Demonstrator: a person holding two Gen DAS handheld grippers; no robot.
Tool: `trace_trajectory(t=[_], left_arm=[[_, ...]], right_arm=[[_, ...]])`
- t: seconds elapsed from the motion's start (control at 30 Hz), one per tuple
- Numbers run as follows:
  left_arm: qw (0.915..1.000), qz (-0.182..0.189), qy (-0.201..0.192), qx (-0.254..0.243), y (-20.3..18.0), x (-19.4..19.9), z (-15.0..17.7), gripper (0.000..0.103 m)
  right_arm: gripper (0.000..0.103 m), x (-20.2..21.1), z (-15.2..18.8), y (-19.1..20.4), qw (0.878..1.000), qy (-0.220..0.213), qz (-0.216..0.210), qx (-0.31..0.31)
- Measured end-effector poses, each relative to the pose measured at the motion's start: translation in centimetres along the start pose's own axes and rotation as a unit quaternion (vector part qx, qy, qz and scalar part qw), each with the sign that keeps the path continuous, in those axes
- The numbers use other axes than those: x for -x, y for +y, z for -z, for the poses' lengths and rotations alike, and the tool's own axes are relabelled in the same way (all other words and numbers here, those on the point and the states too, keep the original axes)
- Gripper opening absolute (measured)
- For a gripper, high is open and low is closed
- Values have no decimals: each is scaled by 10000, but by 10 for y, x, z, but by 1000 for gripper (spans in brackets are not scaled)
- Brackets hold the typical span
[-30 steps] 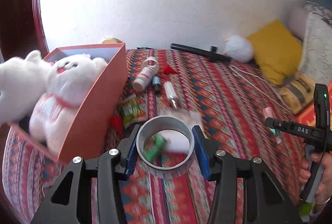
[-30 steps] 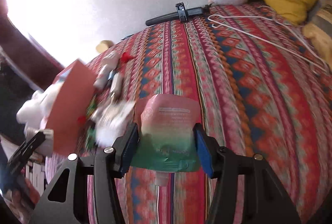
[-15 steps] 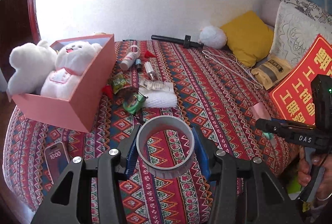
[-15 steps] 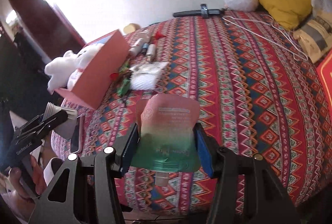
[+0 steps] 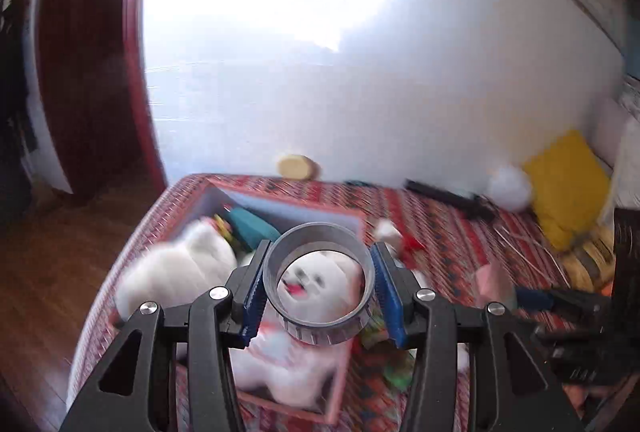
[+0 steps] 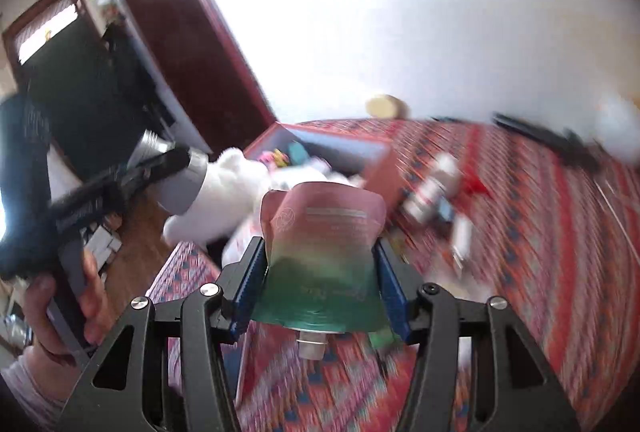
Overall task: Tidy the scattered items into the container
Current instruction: 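Drop the tape roll and popsicle toy into the pink box, then move both open tools back toward the remaining items on the bedspread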
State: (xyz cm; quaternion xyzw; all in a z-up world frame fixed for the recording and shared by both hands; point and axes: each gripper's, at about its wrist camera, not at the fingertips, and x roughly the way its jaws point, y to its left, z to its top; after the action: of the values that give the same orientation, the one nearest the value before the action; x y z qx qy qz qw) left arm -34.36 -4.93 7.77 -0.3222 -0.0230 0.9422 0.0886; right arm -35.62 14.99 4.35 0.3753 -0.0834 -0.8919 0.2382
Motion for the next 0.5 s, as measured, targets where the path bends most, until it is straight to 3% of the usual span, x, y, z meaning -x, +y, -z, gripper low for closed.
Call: trace_trajectory(t=[0.1,0.23,0.33,0.43,0.5], left_arm=[[9995,-272,87,119,30,-47,-30,46],[9972,-511,459,282,64,-117,-46,46],[9928,-521,971,466,87,-163,-46,49],[9887,-936,1024,559,97,-167,-42,58],[9891,-1075,865,510,96,-152,-42,60]], right_arm=[[53,-63,-41,12,9995,209,105,229],[54,-137,-71,14,9972,426,352,504],[67,-186,-81,1,9962,596,469,424],[81,-195,-87,-17,9948,401,879,331],[85,-170,-90,-29,9966,55,812,81]])
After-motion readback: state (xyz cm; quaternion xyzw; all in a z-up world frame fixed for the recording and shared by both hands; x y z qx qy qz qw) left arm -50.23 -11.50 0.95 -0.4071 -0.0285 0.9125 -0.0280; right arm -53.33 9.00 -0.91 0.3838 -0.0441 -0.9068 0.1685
